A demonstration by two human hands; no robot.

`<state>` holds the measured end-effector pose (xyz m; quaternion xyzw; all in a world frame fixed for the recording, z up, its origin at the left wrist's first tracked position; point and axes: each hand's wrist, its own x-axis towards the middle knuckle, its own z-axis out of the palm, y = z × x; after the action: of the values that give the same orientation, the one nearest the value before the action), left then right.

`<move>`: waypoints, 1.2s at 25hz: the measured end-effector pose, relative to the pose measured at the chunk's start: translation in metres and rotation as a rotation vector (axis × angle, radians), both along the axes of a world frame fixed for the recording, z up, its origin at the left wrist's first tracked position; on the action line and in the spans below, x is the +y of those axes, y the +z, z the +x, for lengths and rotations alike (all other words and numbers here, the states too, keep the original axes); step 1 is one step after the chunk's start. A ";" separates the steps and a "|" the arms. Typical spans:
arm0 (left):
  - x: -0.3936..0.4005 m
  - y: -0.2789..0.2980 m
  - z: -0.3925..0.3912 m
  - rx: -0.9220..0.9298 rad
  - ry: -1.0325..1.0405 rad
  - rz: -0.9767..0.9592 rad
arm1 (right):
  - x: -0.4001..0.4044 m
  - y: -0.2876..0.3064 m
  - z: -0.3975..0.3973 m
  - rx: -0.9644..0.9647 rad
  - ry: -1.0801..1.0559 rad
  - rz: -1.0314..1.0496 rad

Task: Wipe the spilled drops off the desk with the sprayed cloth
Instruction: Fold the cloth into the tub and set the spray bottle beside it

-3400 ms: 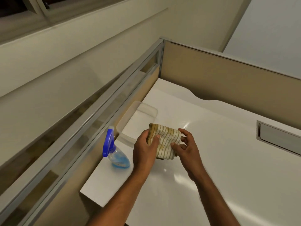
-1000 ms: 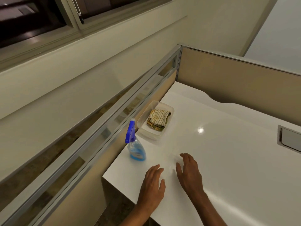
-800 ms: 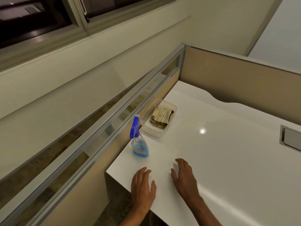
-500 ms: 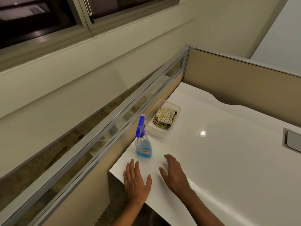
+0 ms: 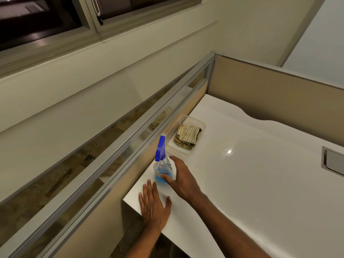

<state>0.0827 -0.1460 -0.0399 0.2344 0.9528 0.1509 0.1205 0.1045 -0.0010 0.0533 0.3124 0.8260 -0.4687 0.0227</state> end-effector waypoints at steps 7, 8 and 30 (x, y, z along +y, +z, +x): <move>0.005 0.000 0.000 0.080 -0.028 0.024 | 0.000 0.001 -0.004 0.020 0.013 -0.030; 0.005 -0.002 0.000 0.101 -0.029 0.019 | 0.003 0.003 -0.003 0.024 0.000 -0.023; 0.019 -0.038 -0.017 0.149 -0.117 -0.085 | 0.103 0.046 -0.044 0.260 -0.274 0.086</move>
<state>0.0656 -0.1269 -0.0780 0.2948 0.9493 0.0851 0.0678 0.0603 0.1023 0.0997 0.3593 0.7911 -0.4679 -0.1615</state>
